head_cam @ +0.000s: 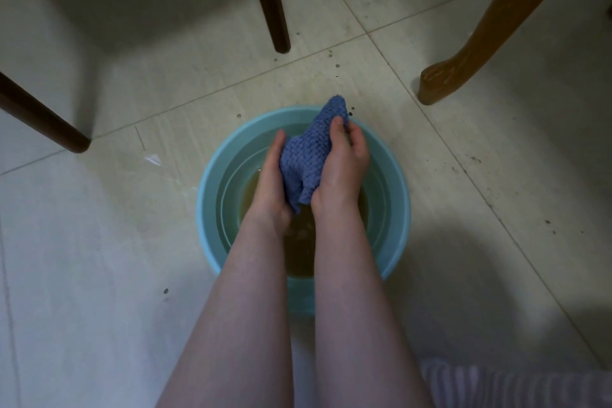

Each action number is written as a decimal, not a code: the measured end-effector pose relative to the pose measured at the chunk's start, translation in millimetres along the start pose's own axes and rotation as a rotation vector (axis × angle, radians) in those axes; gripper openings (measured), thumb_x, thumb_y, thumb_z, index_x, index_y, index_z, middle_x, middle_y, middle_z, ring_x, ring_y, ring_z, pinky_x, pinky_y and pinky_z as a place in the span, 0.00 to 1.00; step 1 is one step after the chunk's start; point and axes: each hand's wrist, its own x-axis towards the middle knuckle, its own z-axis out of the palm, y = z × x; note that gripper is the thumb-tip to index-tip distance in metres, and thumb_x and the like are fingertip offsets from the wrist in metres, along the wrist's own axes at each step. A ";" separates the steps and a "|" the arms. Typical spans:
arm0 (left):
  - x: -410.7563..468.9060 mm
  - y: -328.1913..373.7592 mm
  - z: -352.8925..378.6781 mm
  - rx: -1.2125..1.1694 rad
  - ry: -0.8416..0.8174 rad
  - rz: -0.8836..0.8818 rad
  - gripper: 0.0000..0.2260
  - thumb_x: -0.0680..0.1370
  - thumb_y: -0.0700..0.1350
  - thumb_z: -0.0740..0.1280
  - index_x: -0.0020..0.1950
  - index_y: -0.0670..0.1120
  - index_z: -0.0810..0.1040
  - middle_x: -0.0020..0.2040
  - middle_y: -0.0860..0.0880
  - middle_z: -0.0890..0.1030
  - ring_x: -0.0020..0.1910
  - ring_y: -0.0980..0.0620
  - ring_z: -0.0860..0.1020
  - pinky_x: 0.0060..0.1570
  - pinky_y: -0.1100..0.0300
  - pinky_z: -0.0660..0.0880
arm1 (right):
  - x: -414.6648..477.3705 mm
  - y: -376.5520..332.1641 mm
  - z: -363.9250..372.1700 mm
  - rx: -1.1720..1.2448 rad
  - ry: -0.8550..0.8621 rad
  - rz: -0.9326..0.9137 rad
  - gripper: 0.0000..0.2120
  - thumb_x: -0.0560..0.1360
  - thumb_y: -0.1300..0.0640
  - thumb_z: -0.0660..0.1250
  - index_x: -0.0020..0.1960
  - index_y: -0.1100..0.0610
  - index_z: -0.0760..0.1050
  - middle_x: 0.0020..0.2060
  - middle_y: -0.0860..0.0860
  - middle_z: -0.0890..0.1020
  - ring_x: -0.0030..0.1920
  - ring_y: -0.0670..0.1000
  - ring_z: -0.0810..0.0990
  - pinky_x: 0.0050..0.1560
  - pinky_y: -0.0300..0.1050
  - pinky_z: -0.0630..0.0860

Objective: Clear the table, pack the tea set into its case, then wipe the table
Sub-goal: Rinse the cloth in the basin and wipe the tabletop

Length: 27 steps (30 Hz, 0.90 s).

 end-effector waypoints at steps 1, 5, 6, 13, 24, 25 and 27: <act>3.2 0.8 -0.2 -0.024 -0.017 0.006 0.27 0.76 0.61 0.63 0.63 0.41 0.78 0.59 0.41 0.81 0.58 0.46 0.80 0.64 0.52 0.72 | 2.2 0.5 1.3 0.004 0.003 0.004 0.08 0.80 0.58 0.64 0.56 0.59 0.78 0.49 0.57 0.83 0.51 0.58 0.83 0.53 0.57 0.81; 21.8 1.7 -4.2 -0.125 -0.049 0.126 0.39 0.65 0.57 0.78 0.71 0.42 0.71 0.66 0.39 0.76 0.65 0.42 0.75 0.68 0.45 0.68 | 4.5 3.6 4.1 0.041 0.008 -0.012 0.08 0.80 0.58 0.64 0.55 0.61 0.78 0.47 0.56 0.83 0.49 0.57 0.82 0.54 0.58 0.80; 26.2 4.3 -2.8 -0.145 -0.053 0.158 0.40 0.64 0.56 0.78 0.71 0.42 0.70 0.66 0.39 0.75 0.66 0.41 0.75 0.69 0.45 0.68 | 4.7 4.2 6.7 0.055 -0.003 0.001 0.09 0.80 0.58 0.64 0.56 0.61 0.78 0.48 0.57 0.83 0.50 0.56 0.82 0.53 0.56 0.80; 27.6 44.3 28.1 -0.168 0.024 0.333 0.36 0.65 0.52 0.79 0.69 0.41 0.72 0.63 0.37 0.78 0.61 0.38 0.78 0.63 0.42 0.73 | 9.9 -27.6 26.3 0.079 -0.129 0.057 0.09 0.82 0.59 0.61 0.59 0.60 0.76 0.50 0.57 0.82 0.47 0.53 0.83 0.44 0.46 0.81; -101.1 73.0 96.8 0.200 0.639 0.606 0.10 0.73 0.46 0.71 0.50 0.41 0.80 0.46 0.46 0.84 0.44 0.52 0.81 0.51 0.50 0.78 | -64.8 -139.2 53.2 -0.275 0.045 0.017 0.12 0.80 0.62 0.64 0.63 0.59 0.74 0.49 0.54 0.83 0.51 0.53 0.84 0.52 0.50 0.82; -118.9 85.9 103.8 0.235 0.683 0.637 0.09 0.74 0.46 0.71 0.50 0.42 0.80 0.45 0.47 0.83 0.43 0.54 0.80 0.51 0.50 0.78 | -76.5 -153.3 63.4 -0.307 0.040 0.015 0.11 0.80 0.62 0.64 0.61 0.61 0.76 0.48 0.54 0.84 0.50 0.53 0.84 0.52 0.50 0.82; -147.2 106.7 115.7 0.320 0.758 0.691 0.07 0.74 0.46 0.71 0.47 0.44 0.81 0.42 0.50 0.83 0.40 0.56 0.79 0.49 0.52 0.78 | -96.7 -176.0 78.8 -0.334 0.031 0.006 0.07 0.79 0.62 0.65 0.51 0.62 0.80 0.44 0.54 0.84 0.48 0.53 0.84 0.51 0.51 0.81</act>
